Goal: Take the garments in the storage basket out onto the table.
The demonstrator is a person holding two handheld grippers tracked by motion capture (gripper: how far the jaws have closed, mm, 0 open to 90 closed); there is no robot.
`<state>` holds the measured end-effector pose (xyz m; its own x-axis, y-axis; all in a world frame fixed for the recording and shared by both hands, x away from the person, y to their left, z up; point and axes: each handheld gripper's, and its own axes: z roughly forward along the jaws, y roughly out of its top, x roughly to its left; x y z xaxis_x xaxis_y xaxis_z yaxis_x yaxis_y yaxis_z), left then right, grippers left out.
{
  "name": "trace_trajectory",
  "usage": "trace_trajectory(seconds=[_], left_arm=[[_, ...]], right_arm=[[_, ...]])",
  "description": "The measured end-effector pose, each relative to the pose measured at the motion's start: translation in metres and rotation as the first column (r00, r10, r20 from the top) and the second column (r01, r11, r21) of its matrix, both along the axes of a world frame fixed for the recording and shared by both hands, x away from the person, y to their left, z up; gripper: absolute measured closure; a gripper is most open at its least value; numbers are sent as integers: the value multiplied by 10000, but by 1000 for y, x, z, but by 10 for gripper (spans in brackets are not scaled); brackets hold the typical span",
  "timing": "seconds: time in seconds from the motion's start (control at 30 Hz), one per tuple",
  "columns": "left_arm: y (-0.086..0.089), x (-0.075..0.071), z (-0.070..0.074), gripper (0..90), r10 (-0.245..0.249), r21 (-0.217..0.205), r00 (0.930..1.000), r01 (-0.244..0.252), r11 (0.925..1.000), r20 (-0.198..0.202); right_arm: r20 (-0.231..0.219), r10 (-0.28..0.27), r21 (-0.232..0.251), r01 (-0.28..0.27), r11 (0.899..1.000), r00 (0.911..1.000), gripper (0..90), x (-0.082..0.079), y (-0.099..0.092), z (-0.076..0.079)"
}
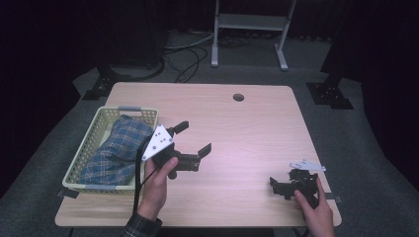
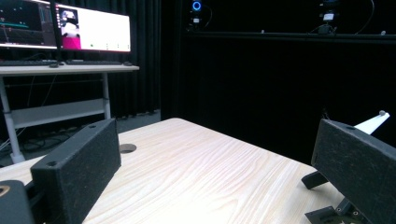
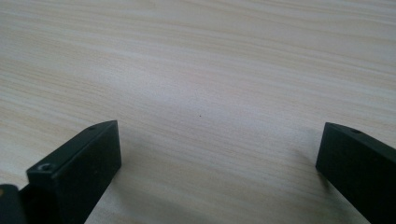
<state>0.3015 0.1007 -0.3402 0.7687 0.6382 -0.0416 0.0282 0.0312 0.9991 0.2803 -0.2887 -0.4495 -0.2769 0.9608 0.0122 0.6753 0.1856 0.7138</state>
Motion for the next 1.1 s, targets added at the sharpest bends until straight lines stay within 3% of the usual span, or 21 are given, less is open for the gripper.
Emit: trace_trajectory(seconds=[0.5,0.9,1.1], left_arm=[[1,4,24,8,-102,-100,9998,103,9999,168],[4,7,41,8,-217,-241,9998,216,9995,-28],[6,7,47,8,-268,-119,9996,266,9996,-113]], right_arm=[[9,1,1,-1,10000,10000,0,0,0,0],[3,5,-3,-5,10000,10000,0,0,0,0],[1,0,2,0,10000,10000,0,0,0,0]])
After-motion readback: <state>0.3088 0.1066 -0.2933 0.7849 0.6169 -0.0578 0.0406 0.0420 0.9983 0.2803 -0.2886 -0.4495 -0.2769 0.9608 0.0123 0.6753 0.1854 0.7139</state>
